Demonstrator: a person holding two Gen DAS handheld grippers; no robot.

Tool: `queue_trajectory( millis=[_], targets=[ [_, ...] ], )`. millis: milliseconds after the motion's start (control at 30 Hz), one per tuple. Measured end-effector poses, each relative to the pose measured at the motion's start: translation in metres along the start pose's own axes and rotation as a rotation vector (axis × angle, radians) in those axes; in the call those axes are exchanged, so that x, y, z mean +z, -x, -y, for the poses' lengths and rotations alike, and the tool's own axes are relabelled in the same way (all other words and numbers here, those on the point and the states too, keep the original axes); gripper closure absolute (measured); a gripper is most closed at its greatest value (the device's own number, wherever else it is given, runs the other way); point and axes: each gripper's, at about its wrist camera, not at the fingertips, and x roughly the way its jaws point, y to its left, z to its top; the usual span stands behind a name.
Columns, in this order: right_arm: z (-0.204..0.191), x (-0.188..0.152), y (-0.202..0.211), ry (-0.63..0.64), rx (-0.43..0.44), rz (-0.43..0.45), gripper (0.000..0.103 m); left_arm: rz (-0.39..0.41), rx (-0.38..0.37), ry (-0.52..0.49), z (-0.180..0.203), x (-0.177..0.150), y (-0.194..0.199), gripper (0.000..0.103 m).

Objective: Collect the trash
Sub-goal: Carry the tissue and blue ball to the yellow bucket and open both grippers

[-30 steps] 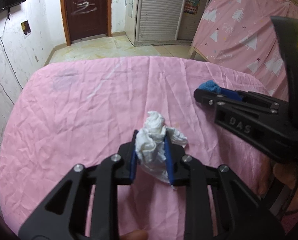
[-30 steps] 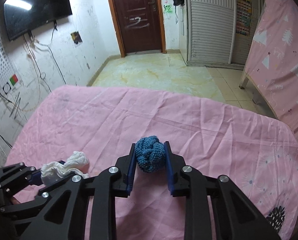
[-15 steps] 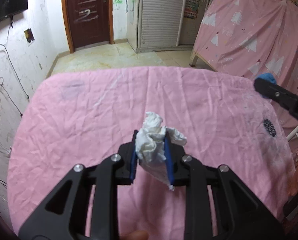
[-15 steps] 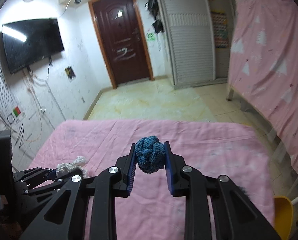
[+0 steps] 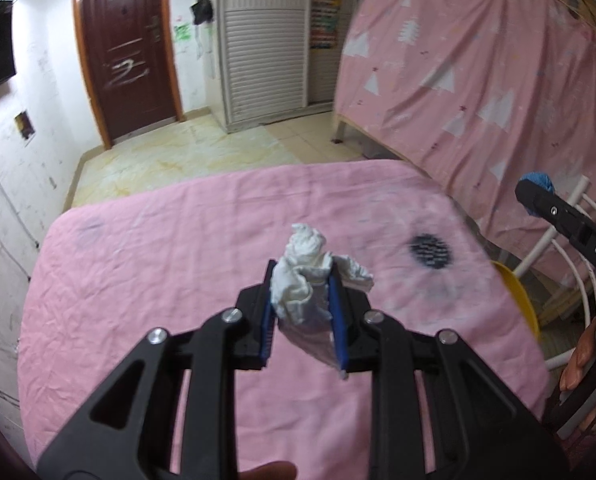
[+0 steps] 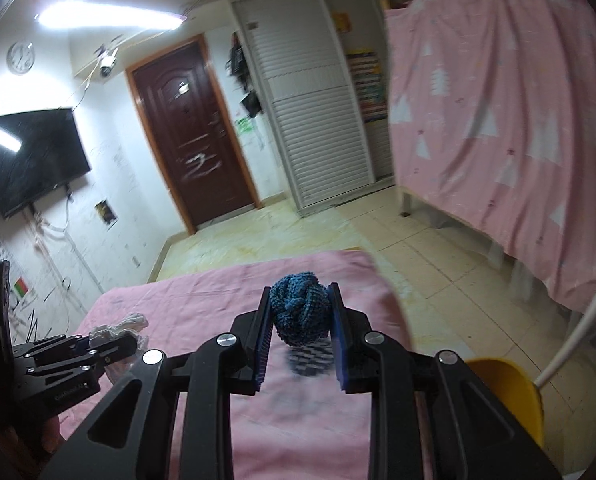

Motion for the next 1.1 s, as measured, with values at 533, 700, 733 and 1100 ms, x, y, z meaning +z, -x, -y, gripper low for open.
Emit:
queue_trajectory(
  millis=[533,700,733,1100],
  targets=[
    [0.143,-0.051,0.048,-0.156,-0.17,-0.009,0.083,-0.033,-0.105,-0.141,0.12,0.011,-0.01,0.081],
    [0.163,-0.062,0.046,-0.18,-0.18,-0.032,0.083,-0.064,-0.138,-0.174,0.153,0.011,-0.024,0.081],
    [0.167,-0.065,0.044,-0.183,-0.18,-0.038,0.083,-0.075,-0.151,-0.178,0.161,0.01,-0.027,0.081],
    [0.187,-0.078,0.025,-0.21,-0.15,-0.103,0.081,-0.127,-0.25,-0.2,0.22,0.013,-0.056,0.081]
  ],
)
